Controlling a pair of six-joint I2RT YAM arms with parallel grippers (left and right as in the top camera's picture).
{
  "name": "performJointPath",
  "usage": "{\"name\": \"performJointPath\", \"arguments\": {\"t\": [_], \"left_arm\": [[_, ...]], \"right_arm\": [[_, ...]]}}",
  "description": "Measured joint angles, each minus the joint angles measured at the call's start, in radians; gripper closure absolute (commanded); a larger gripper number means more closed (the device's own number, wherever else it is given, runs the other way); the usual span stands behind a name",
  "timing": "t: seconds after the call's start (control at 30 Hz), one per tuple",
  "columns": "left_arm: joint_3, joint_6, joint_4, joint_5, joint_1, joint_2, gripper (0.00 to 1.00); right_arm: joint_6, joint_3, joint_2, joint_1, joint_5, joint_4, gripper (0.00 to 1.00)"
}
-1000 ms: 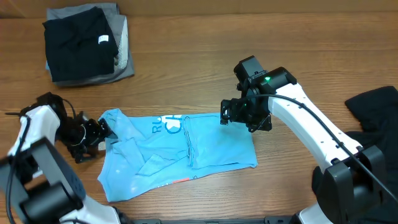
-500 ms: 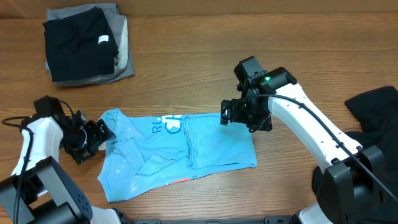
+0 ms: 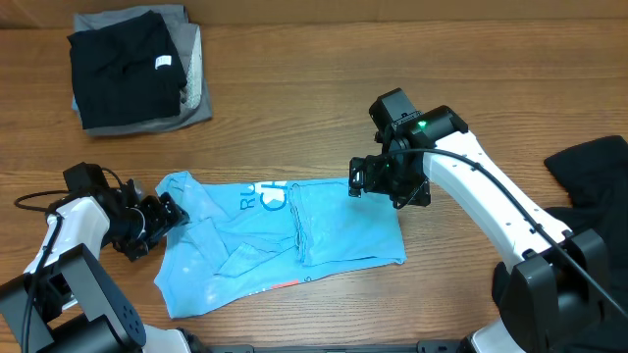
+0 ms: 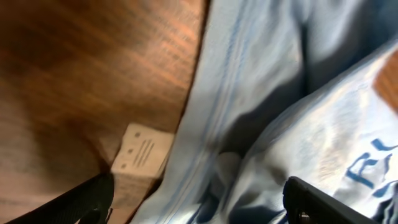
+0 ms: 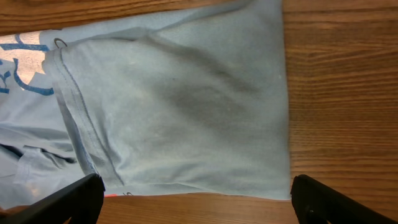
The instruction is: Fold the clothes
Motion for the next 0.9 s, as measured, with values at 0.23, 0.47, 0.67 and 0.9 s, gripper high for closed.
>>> {"name": "performJointPath", "arguments": {"t": [0.23,0.47,0.67,0.9], "left_arm": [[-0.010,0.023,0.013,0.074,-0.045,0.000,0.14],[-0.014,0.024,0.014,0.092,-0.147,0.000,0.26],[-0.016,-0.002,0.027,0.060,-0.187,0.001,0.92],[-0.014,-0.105,-0.003,-0.044,-0.187,0.001,0.96]], "right_arm": [[0.000,0.000,0.000,0.000,0.001,0.002,0.00],[0.000,0.000,0.000,0.000,0.002,-0.001,0.00],[0.000,0.000,0.000,0.000,0.003,-0.005,0.00],[0.000,0.000,0.000,0.000,0.003,-0.008,0.00]]}}
